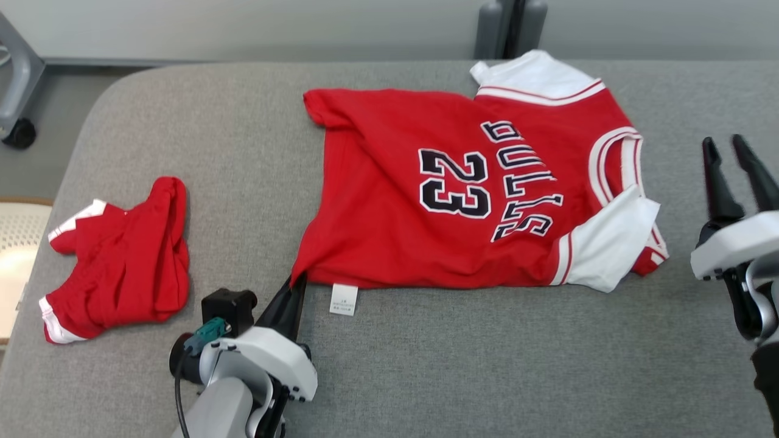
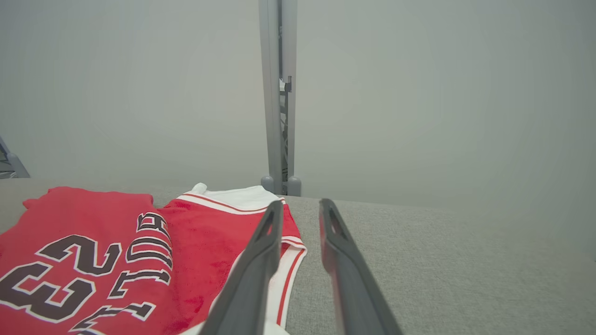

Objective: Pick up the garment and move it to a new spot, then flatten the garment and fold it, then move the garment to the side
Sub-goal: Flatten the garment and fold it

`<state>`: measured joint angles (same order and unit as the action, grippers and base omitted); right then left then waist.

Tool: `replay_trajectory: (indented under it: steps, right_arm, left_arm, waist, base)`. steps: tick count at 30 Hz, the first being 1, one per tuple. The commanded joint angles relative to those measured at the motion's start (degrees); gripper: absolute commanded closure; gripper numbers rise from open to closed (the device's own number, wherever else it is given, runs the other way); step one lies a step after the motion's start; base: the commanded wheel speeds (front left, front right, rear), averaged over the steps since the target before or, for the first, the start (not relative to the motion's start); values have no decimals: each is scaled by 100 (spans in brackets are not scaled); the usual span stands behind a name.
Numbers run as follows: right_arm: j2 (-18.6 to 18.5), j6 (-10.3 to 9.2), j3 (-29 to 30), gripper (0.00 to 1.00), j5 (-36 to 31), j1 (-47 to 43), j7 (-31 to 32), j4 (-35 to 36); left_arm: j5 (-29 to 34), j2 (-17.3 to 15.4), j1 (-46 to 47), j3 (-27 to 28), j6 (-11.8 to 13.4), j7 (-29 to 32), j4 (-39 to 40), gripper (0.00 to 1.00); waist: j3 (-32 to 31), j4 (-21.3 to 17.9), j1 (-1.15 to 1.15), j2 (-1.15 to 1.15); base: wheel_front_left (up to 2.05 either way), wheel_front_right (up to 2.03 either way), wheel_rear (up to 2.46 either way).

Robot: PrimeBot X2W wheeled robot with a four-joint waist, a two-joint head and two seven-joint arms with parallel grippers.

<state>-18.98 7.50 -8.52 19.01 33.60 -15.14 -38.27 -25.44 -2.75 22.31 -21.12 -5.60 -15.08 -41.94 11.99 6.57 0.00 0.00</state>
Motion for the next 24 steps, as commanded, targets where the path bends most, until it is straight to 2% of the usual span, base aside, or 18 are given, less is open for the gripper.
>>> replay_trajectory:
  steps: [1,7,11,18,24]
  right_arm:
    - [61,-2,135,0,-97,-239,-4,261]
    - [388,-2,804,0,-470,-1406,-4,1826]
    - [621,-2,1098,0,-598,-2217,-4,2578]
    - [998,-2,1277,0,-606,-3369,-4,2937]
    - [1100,-2,1223,0,-551,-3607,-4,2869]
  left_arm:
    - [-59,-27,-89,42,40,-6,-18,100]
    - [-52,-27,-446,133,124,-6,-29,100]
    - [-106,-25,-684,175,157,-6,-5,100]
    - [-127,-28,-995,263,220,-7,92,100]
    - [-58,-25,-1113,339,232,-6,170,100]
  waist:
    - [-192,-69,0,0]
    - [-729,-270,0,0]
    - [-1026,-394,0,0]
    - [-1275,-560,0,0]
    - [-1322,-639,0,0]
  base:
    - [0,0,0]
    - [0,0,0]
    - [0,0,0]
    - [0,0,0]
    - [0,0,0]
